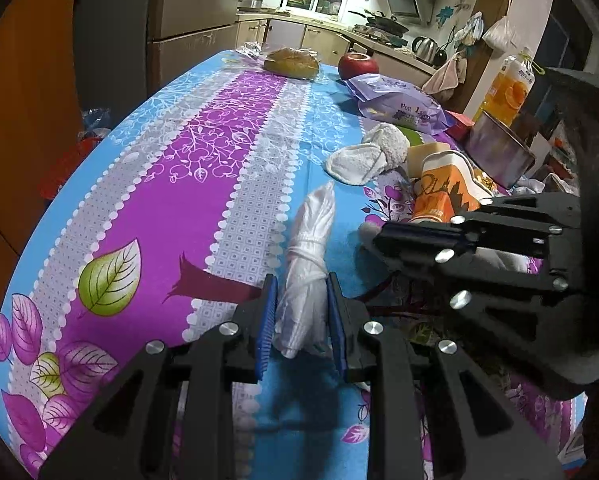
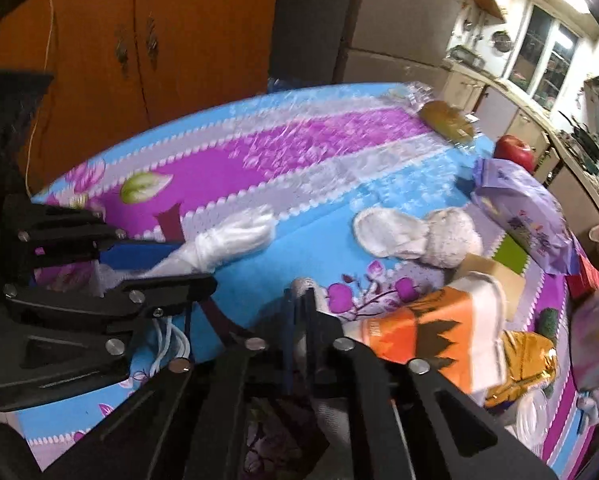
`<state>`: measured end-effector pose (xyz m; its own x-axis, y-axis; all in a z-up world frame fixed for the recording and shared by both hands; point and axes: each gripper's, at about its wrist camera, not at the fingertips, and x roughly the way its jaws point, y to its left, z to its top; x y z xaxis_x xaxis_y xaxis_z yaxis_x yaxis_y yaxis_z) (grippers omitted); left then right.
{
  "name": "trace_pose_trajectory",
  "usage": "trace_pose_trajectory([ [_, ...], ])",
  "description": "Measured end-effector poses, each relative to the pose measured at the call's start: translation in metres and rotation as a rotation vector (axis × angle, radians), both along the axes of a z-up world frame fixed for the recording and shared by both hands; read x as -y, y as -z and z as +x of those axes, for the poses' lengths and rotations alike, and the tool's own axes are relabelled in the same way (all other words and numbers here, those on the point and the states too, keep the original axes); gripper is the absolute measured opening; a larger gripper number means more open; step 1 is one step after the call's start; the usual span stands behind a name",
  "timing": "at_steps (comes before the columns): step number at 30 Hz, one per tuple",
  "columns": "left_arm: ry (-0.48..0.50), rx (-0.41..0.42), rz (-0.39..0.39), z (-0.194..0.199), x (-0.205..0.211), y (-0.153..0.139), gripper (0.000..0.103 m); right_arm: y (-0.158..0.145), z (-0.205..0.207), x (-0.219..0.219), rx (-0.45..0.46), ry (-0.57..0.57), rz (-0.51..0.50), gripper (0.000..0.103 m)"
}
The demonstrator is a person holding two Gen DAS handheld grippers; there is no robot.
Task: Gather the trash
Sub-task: 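Grasp the white rolled glove with the left tool while the right tool grasps a white rubber glove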
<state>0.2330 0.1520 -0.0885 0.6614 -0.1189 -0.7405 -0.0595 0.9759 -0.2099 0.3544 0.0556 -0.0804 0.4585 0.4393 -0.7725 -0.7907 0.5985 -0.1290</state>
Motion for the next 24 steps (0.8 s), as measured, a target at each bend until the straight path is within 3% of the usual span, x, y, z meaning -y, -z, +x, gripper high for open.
trace_pose_trajectory([
  [5,0.013,0.014,-0.006,-0.001,0.003,-0.003,0.022,-0.045,-0.017,0.045,0.038,0.072,0.221,0.003],
  [12,0.043,0.115,0.024,-0.010,0.023,-0.040,0.022,-0.114,-0.044,0.123,0.112,0.199,0.495,0.003],
  [24,0.112,0.265,0.031,-0.032,0.062,-0.116,0.022,-0.173,-0.082,0.174,0.199,0.245,0.573,0.003],
])
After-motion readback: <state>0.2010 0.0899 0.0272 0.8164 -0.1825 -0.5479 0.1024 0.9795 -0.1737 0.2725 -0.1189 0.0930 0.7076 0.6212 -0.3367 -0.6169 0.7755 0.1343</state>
